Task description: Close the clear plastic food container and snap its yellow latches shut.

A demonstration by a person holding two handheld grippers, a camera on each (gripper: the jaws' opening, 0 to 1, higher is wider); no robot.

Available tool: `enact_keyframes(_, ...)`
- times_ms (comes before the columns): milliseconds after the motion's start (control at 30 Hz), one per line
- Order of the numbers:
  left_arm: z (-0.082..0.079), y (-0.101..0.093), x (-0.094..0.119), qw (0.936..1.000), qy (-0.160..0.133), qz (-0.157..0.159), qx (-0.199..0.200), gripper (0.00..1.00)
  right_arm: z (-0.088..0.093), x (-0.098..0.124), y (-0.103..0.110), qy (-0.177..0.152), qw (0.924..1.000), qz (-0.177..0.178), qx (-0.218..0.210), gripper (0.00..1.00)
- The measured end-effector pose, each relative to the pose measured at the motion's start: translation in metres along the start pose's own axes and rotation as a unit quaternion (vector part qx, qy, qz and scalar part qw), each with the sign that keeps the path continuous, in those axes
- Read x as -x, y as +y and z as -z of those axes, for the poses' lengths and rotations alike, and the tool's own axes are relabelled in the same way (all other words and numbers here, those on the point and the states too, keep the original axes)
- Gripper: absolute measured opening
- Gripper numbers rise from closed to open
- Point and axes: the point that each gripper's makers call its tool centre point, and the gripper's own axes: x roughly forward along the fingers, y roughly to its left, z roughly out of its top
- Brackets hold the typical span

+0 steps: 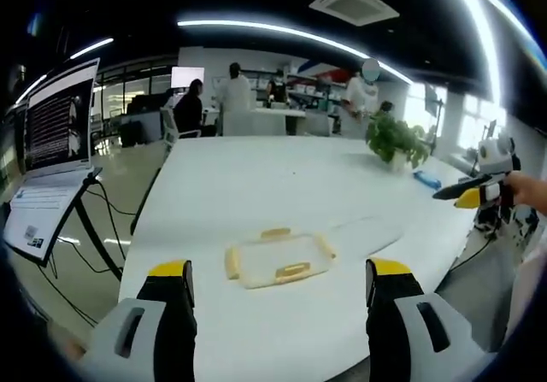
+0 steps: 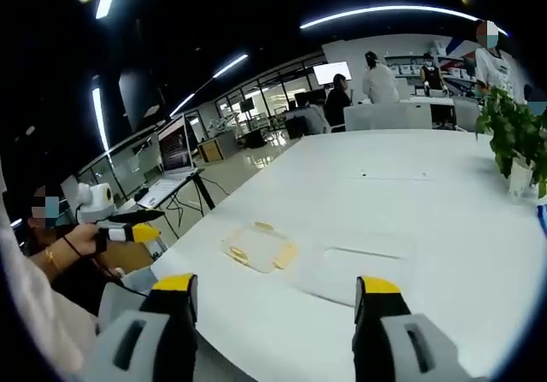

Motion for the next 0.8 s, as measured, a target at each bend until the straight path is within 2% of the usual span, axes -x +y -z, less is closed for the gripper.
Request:
enact_keyframes(667, 0.0030, 0.0002, -0.0064, 1.0000, 0.004, 0.006, 0.002, 0.81, 0.0069, -0.0009, 0.0021, 0.017, 0.9998, -0.003, 0.004, 0.74)
enact_keyframes(800, 0.0050, 0.0002, -0.0092, 0.9999, 0.008, 0.007, 0.001, 0.80, 0.0028, -0.0037, 0.0022, 0.016, 0.9999, -0.004, 0.006, 0.74)
